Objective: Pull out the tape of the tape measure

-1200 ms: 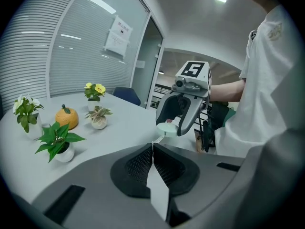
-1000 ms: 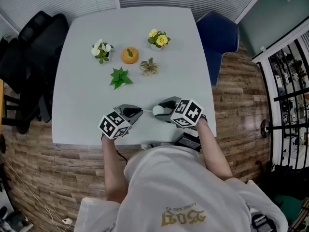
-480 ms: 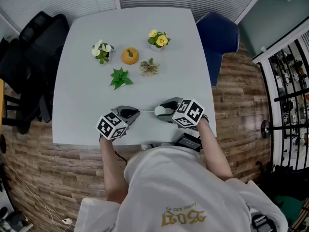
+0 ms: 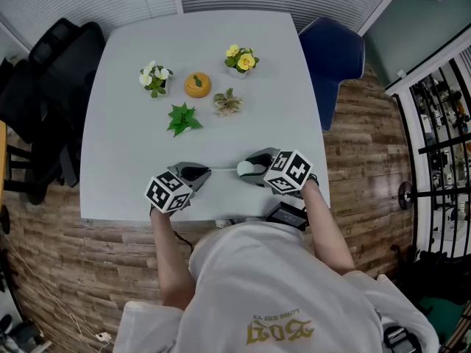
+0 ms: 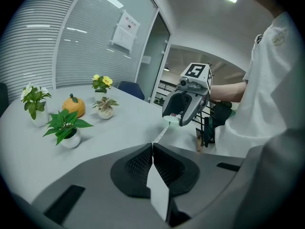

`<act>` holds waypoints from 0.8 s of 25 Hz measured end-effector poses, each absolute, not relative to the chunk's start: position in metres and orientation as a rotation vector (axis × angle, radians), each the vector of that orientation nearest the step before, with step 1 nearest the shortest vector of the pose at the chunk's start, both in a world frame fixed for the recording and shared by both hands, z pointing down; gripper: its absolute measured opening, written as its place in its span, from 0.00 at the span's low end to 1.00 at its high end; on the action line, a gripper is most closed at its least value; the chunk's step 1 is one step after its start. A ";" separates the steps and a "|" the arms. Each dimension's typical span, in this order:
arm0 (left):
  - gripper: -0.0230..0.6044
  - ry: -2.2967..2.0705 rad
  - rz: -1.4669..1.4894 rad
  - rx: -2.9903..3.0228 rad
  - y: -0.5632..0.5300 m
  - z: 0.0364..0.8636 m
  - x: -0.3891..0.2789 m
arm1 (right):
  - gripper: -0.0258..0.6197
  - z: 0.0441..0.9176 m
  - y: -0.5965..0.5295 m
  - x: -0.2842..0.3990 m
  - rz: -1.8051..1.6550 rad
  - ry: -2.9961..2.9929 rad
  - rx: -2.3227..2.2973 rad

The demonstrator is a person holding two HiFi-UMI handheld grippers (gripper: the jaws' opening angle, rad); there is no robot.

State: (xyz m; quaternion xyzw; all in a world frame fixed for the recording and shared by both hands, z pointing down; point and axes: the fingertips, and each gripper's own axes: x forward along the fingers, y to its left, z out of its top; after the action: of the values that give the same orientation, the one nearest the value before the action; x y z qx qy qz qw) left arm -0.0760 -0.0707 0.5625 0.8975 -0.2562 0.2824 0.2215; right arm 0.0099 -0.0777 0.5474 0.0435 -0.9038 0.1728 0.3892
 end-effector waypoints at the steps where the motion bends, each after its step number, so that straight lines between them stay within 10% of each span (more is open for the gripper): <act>1: 0.05 -0.707 0.778 2.479 -0.071 0.562 -0.076 | 0.39 0.547 -0.078 0.011 0.440 -2.297 0.110; 20: 0.05 -0.749 0.778 2.423 -0.069 0.568 -0.090 | 0.39 0.557 -0.081 0.031 0.467 -2.272 0.131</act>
State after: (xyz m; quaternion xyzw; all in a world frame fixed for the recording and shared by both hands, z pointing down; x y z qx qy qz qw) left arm -0.0898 -0.0687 0.5684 0.8863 -0.2739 0.2845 0.2418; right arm 0.0313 -0.0806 0.5571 0.0515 -0.8972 0.1846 0.3979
